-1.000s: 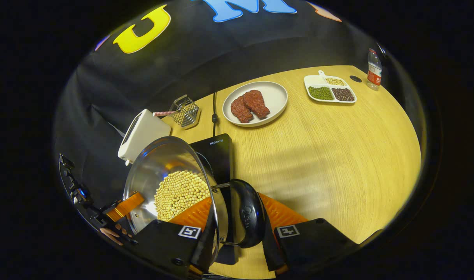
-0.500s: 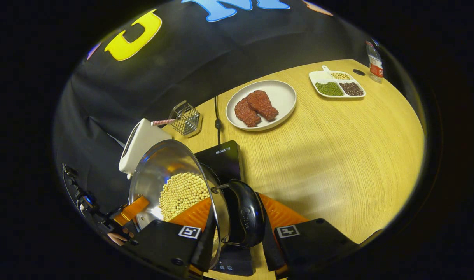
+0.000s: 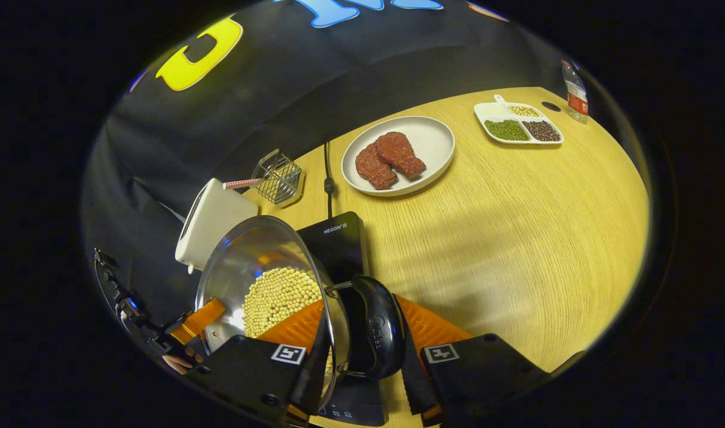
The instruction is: First push the handle of the pot to place it horizontally, then grasp the pot with both hands and set it on the induction cooktop.
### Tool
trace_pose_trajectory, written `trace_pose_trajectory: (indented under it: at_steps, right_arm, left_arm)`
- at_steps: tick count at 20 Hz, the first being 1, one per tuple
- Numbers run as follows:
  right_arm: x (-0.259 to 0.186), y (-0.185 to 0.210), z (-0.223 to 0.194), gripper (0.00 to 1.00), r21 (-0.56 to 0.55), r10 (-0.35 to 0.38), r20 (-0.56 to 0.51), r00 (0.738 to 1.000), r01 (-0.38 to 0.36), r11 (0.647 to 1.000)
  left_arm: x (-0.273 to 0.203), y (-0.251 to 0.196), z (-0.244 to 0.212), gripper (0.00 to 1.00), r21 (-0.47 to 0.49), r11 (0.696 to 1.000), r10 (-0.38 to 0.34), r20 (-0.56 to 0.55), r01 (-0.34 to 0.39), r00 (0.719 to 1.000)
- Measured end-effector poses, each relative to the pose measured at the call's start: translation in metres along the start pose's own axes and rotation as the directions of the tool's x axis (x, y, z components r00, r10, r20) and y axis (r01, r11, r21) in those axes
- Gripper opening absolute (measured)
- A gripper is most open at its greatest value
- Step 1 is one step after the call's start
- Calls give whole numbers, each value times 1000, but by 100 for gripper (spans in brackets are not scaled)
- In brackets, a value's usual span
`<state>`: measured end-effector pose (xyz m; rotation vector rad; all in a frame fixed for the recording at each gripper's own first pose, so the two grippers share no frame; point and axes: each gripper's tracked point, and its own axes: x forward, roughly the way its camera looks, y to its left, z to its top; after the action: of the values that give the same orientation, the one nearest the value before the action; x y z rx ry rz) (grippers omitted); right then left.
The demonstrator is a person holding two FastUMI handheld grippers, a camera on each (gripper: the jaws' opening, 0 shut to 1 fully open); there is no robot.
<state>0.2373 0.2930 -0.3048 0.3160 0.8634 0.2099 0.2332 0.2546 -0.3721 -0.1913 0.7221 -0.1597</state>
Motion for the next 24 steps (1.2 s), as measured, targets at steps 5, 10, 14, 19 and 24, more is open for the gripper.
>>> trace_pose_trajectory:
  at_steps: [5,10,14,19,24]
  right_arm:
    - [0,0,-1,59,4,8,-10,1000,-8,1000]
    - [-1,0,0,55,-1,17,-11,1000,-17,1000]
    - [-5,0,3,60,-10,24,3,1000,-24,1000]
    - [-27,-11,14,99,-43,12,53,998,-10,999]
    - [-75,-41,26,99,-76,-16,128,992,26,997]
  left_arm:
    - [-1,-1,-2,51,-9,1000,0,-5,0,1000]
    - [-2,0,-4,56,-5,1000,17,-22,-17,1000]
    - [-4,5,-5,55,10,998,66,-29,-66,997]
    - [-25,15,4,85,60,986,158,2,-158,987]
    - [-75,6,37,85,55,961,262,133,-271,956]
